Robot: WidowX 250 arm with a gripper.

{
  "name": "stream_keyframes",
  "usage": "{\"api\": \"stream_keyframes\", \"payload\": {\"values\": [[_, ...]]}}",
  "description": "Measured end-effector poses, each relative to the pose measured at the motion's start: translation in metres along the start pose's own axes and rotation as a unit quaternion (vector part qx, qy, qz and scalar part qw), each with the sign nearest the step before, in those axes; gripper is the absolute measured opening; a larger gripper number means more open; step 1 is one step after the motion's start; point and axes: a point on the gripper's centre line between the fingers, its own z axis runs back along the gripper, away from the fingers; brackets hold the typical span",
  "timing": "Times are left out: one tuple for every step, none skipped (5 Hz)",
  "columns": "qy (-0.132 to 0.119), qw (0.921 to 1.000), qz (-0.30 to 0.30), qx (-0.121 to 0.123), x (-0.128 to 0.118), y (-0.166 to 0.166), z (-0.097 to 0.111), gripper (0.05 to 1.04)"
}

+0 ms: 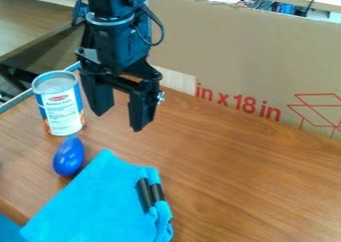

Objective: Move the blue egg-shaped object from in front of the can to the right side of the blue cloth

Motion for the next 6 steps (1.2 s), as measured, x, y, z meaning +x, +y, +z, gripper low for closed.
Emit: {"api": "stream_keyframes", "payload": {"values": [[0.011, 0.9999, -0.001, -0.001, -0.002, 0.0, -0.006, 1.001], [0.005, 0.9993, 0.037, 0.001, -0.004, 0.039, -0.008, 1.001], [0.002, 0.9956, 0.092, 0.016, -0.007, 0.08, -0.017, 1.001], [0.037, 0.9914, 0.124, 0.02, -0.011, 0.105, -0.039, 1.001], [0.071, 0.9872, 0.141, 0.021, -0.007, 0.118, -0.067, 1.001], [0.075, 0.9851, 0.153, 0.02, -0.003, 0.12, -0.083, 1.001]]}}
